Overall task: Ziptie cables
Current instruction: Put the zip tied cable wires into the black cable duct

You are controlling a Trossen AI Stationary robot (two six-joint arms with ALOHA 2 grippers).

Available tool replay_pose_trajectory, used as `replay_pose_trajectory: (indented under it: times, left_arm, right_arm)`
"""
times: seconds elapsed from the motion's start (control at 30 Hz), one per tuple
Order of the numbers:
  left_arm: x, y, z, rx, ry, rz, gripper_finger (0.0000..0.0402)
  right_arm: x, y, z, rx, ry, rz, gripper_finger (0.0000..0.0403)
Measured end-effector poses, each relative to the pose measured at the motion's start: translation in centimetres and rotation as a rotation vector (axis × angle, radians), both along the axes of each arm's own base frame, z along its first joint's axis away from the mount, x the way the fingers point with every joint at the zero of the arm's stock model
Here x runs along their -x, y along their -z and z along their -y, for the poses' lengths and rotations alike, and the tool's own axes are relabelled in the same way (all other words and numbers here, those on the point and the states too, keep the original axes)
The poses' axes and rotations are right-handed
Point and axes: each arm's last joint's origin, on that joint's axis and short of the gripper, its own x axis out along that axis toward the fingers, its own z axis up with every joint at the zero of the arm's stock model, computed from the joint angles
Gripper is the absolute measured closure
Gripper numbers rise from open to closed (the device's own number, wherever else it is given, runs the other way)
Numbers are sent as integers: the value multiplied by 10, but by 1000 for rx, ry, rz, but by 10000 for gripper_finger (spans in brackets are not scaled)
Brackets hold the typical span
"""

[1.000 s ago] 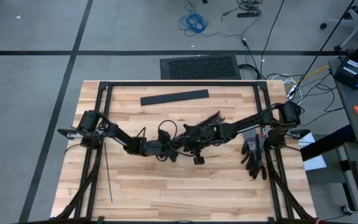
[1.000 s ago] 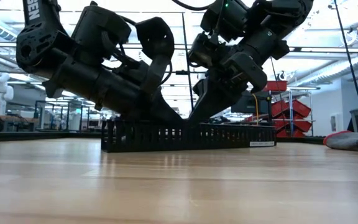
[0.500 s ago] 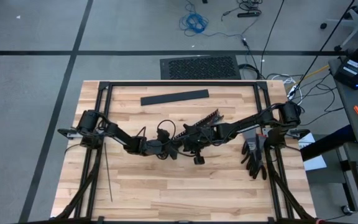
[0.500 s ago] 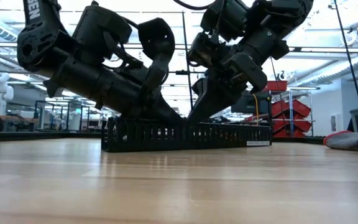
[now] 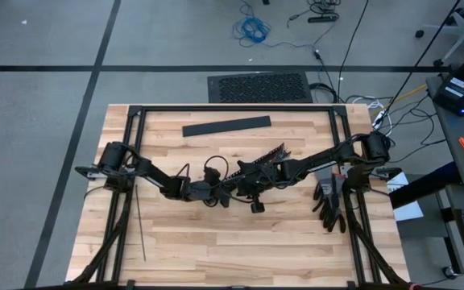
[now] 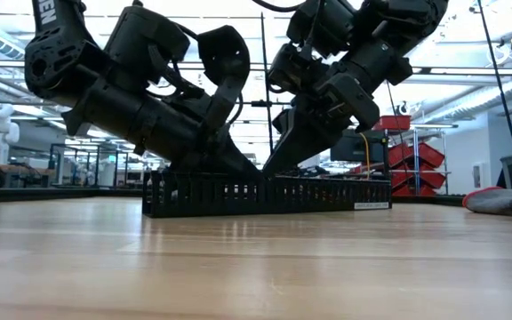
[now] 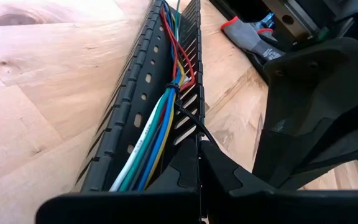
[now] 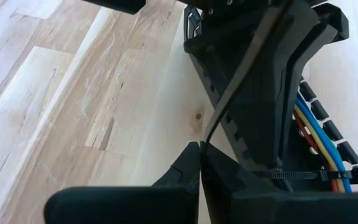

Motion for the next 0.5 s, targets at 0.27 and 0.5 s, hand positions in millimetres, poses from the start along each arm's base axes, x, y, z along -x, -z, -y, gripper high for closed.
replay_pose_trajectory:
  times: [0.27,0.5]
  left_arm:
    - [0,1,-1,10,-1,-15,400]
    - [0,1,-4,13,-6,-18,400]
  right_arm:
    - [-1,-1,0,-9,2,8,403]
    - [-1,-1,-1,-38,-17,10,403]
